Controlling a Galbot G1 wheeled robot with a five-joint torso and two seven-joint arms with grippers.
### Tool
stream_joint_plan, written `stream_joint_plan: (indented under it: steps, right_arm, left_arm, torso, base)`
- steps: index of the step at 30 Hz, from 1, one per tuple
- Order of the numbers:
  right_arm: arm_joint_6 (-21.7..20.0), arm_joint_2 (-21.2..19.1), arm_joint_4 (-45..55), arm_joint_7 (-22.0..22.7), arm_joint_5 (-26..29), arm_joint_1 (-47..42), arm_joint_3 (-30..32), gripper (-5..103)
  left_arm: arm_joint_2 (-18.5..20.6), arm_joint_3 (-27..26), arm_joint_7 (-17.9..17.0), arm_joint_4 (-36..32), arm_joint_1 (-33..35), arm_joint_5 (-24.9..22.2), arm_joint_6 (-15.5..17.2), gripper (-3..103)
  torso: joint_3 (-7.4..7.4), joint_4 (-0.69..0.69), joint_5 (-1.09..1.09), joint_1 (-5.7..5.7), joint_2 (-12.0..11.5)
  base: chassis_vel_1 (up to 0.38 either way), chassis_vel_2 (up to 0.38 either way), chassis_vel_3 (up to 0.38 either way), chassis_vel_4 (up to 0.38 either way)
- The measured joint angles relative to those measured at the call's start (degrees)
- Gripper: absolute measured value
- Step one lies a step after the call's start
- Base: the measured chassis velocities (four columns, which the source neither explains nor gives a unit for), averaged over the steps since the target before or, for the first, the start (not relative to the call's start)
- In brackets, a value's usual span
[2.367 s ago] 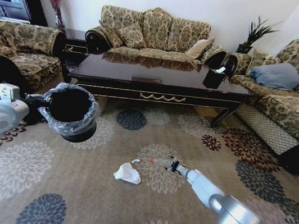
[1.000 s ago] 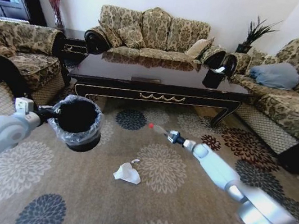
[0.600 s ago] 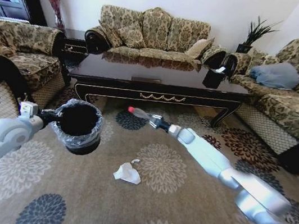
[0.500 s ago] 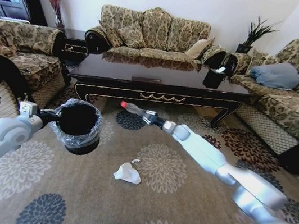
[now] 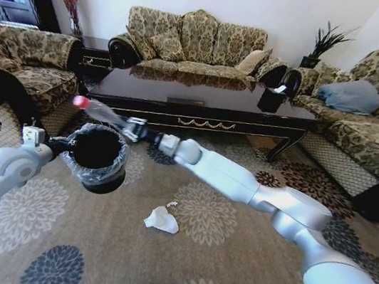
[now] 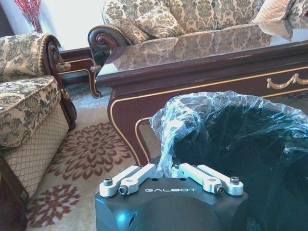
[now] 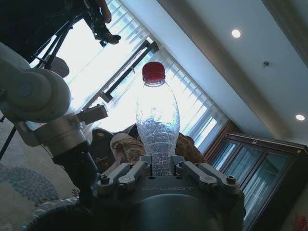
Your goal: Move to the front of the table and pick up the trash from the floor, then place it into the trash bin.
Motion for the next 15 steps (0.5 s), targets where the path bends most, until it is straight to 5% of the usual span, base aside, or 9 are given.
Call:
stream_joint_plan:
  steps: [15]
  right_arm:
    - [0.58,3.61,-7.65,2.60,-2.07,-3.23,-2.96,18]
  left_arm:
    - [0.56,-5.75,0.11,-2.53,2.51,-2.04,-0.04,4]
  torso:
    - [0.00,0.02,0.02,0.00,0.00]
  base:
    - [0.000,0.000,0.000,0.000]
